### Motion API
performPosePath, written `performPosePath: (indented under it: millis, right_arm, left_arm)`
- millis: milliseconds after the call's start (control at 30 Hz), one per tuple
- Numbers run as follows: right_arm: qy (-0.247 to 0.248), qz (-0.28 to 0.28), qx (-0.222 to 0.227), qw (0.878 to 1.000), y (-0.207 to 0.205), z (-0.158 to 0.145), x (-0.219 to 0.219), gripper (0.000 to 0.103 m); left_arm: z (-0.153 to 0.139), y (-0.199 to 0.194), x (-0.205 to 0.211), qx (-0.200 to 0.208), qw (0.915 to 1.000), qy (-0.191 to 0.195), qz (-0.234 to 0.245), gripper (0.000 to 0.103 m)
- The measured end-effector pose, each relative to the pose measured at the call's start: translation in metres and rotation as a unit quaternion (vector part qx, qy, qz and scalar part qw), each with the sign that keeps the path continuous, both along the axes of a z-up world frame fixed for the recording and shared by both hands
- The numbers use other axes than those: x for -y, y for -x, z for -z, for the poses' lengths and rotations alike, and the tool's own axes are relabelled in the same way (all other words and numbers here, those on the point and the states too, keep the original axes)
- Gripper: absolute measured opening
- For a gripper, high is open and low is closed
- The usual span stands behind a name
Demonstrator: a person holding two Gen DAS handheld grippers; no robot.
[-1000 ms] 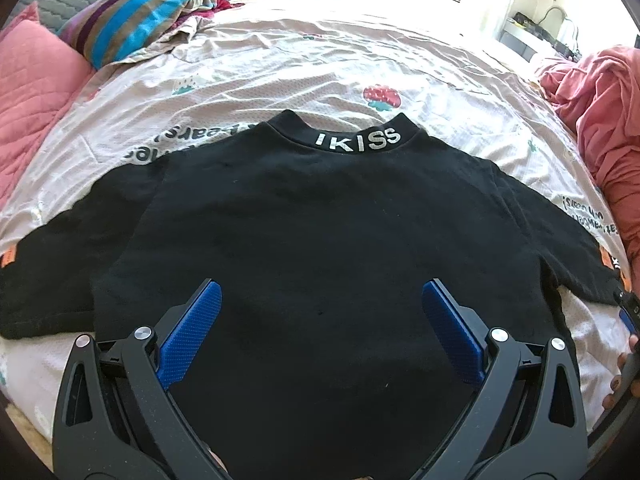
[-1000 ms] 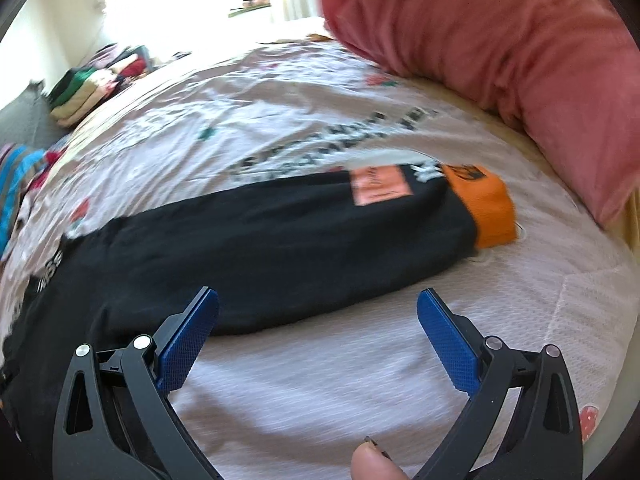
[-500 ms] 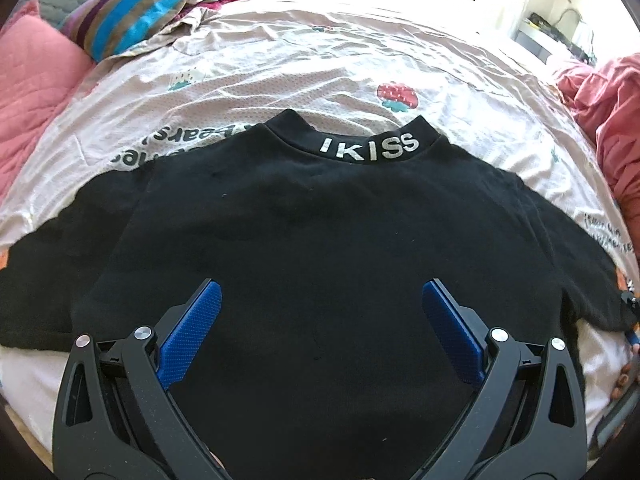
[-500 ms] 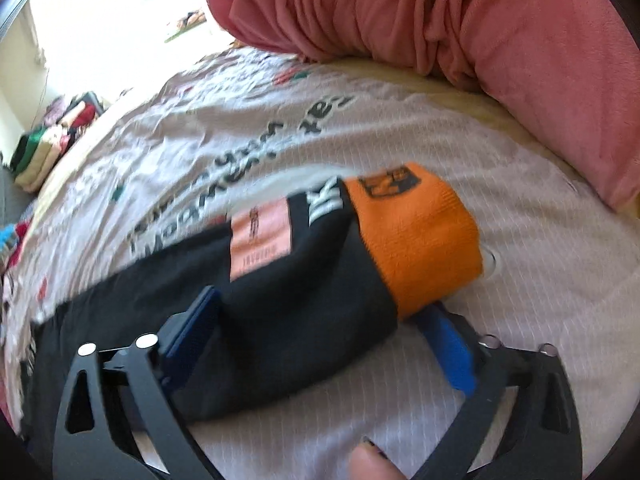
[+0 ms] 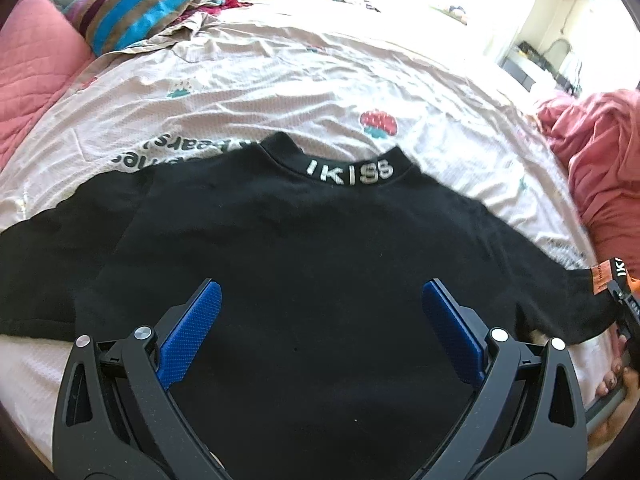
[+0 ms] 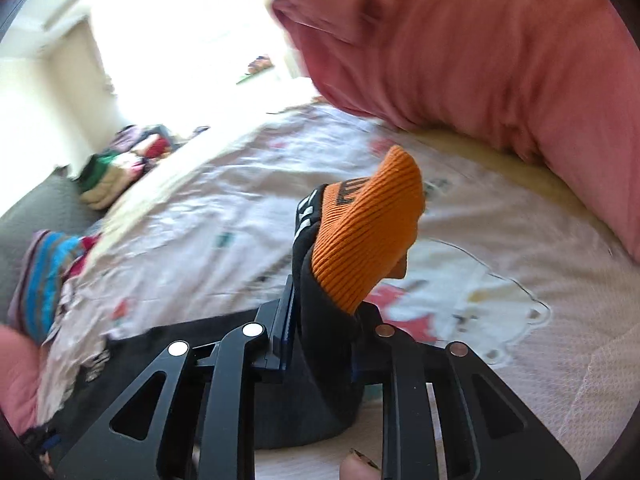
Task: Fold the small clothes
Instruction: 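Move the right tool to the orange-cuffed sleeve and grasp the cuff, then fold the sleeve across the sweatshirt body with the right tool while the left tool grasps the other cuff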
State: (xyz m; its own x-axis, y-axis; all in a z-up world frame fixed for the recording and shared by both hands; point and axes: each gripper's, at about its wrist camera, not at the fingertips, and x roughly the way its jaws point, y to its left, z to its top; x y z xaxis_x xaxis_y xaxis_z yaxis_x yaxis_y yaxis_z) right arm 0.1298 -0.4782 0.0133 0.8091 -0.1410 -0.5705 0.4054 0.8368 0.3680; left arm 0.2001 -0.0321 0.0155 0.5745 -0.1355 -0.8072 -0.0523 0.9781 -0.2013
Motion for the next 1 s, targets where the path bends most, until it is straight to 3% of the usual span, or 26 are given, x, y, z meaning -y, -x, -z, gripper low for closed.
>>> performPosePath:
  millis: [167, 300, 433, 633, 1000]
  right_arm:
    - [0.050, -0.072, 0.029, 0.996, -0.006, -0.039, -0.053, 0.019]
    - [0.083, -0.134, 0.038, 0.987, -0.014, -0.058, -0.102, 0.019]
    - [0.104, -0.194, 0.046, 0.974, -0.024, -0.067, -0.152, 0.019]
    - [0.121, -0.249, 0.038, 0.960, -0.035, -0.061, -0.213, 0.019]
    - [0.159, -0.328, -0.008, 0.931, -0.053, -0.020, -0.300, 0.020]
  left_arm:
    - [-0.015, 0.003, -0.017, 0.011, 0.9993, 0.033, -0.012, 0.094]
    - [-0.021, 0.006, -0.037, 0.010, 0.9947, 0.102, -0.014, 0.094]
    - [-0.025, 0.009, -0.049, 0.015, 0.9930, 0.115, -0.020, 0.094]
    - [-0.019, 0.014, -0.071, 0.008, 0.9857, 0.166, -0.032, 0.094]
    - [0.002, 0.017, -0.102, -0.007, 0.9707, 0.236, -0.046, 0.094]
